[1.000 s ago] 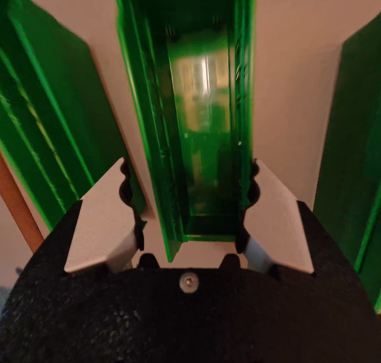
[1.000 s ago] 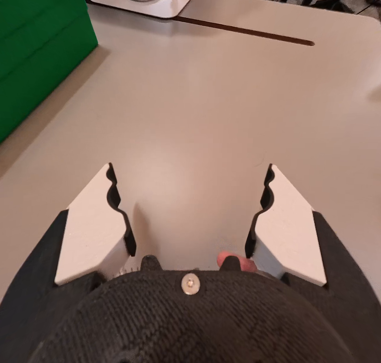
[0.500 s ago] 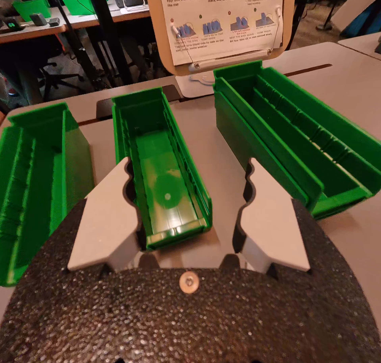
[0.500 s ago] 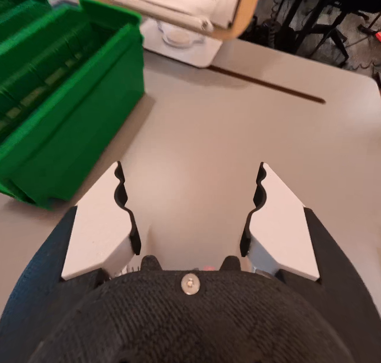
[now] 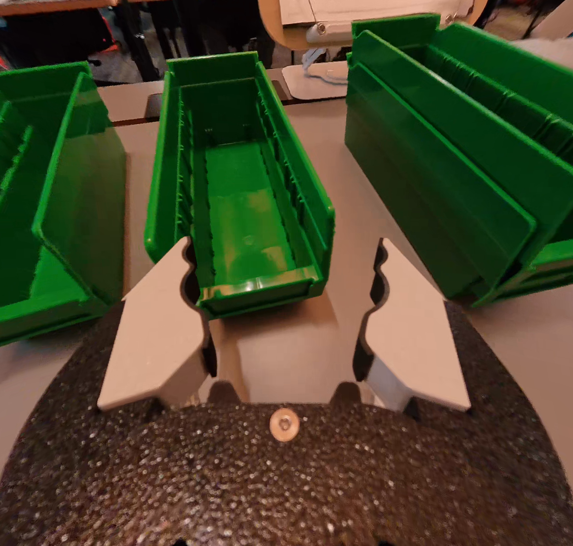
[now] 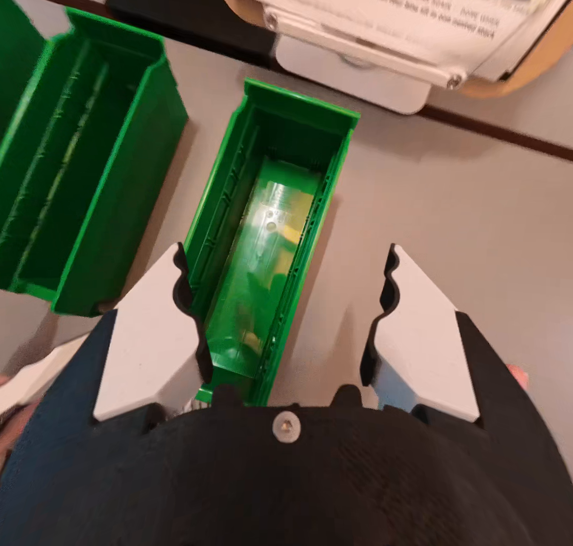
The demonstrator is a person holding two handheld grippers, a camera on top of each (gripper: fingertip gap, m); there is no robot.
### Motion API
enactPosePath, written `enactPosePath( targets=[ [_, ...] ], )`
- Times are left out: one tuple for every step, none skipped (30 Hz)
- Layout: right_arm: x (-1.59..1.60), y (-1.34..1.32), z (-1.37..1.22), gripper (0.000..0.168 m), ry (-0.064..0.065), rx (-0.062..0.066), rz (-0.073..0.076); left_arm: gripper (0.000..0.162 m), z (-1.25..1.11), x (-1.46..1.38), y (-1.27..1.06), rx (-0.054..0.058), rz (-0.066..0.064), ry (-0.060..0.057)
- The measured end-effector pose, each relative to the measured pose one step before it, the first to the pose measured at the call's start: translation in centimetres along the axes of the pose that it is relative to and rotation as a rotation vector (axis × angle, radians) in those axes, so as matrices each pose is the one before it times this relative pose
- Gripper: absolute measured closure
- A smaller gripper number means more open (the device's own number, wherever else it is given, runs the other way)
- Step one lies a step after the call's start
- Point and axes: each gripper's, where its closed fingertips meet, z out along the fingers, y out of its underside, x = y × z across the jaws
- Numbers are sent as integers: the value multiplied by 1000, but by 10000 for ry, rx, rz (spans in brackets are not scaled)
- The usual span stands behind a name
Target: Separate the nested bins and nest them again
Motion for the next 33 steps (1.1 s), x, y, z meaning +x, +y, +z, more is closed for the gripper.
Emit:
enactPosePath(
  targets=[
    [154,49,556,45,320,-331,200,49,-24,36,84,-10,-269,124],
    [-10,10,428,45,224,-266,27,49,-39,14,90,-33,-151,76],
    [7,-1,382,45,247,-192,75,49,-23,30,61,-20,-57,42],
    [-314,84,358,45,84,-251,194,49,15,56,56,-25,9,13],
    [-790,-9,319,45,-192,-166,168,49,51,100,97,-54,73,26],
    [-840,-21,283,45,-208,-86,128,49,98,93,156,-86,102,7],
    [-658,109,262,46,-99,-167,145,49,130,29,184,-99,58,-31],
    [-622,50,218,46,-71,-153,92,49,157,54,191,-90,-19,-8],
    [-514,-15,219,47,-21,-85,-51,49,139,234,198,-80,-49,109],
    [-45,143,284,50,217,-130,-106,49,132,295,151,-55,-43,164],
    [401,381,350,51,400,-231,-132,49,85,174,71,-21,-25,90],
    [680,495,412,51,513,-259,-89,49,32,37,-32,16,-6,8],
    [548,419,420,48,400,-215,-8,49,-6,38,-74,22,19,19],
    [2,163,327,44,70,-94,132,49,-54,33,-77,13,13,30],
    [-396,93,268,48,-153,-78,46,49,-80,14,-129,41,-10,16],
    [-419,77,226,54,-160,-66,-25,49,-118,-10,-173,76,-27,17],
    [-187,100,240,55,-4,-70,-43,49,-101,22,-169,84,-14,53],
    [3,175,231,53,108,-124,-103,49,-63,19,-120,51,-9,68],
    [-34,117,184,52,45,-96,-120,49,-37,-33,-2,-1,-34,47],
    [88,111,128,50,63,-107,-47,49,-16,-61,52,-21,-59,33],
    [43,108,53,49,-34,-137,104,49,-19,-54,89,-24,-49,41],
    [-13,160,36,49,-121,-181,180,49,-15,-93,85,-24,-49,20],
    [-89,168,35,51,-147,-169,202,49,-17,-122,49,-13,-55,12],
    [16,43,13,50,-49,-64,64,49,-13,-92,23,-1,-57,31],
    [-24,57,21,50,-42,-62,0,49,-10,-66,-16,11,-65,51],
    [-59,185,61,49,-65,-147,4,49,-17,0,12,-11,-59,82],
    [-43,424,147,47,-46,-306,32,49,-5,-48,31,-23,-58,44],
    [-16,603,176,45,-50,-411,-92,49,-15,-84,40,-16,-54,4],
    [-53,443,122,42,-104,-318,-23,49,-21,-30,31,-9,-22,23],
    [-58,109,18,41,-135,-113,46,49,-33,-6,-9,6,-8,24],
    [-31,-104,-138,43,-166,-4,66,49,-22,7,-21,3,-13,24],
    [-121,-206,-288,45,-258,20,100,49,-16,76,-13,8,-9,54],
    [-104,-322,-374,47,-278,123,148,49,13,86,-14,7,-10,54]
  ],
)
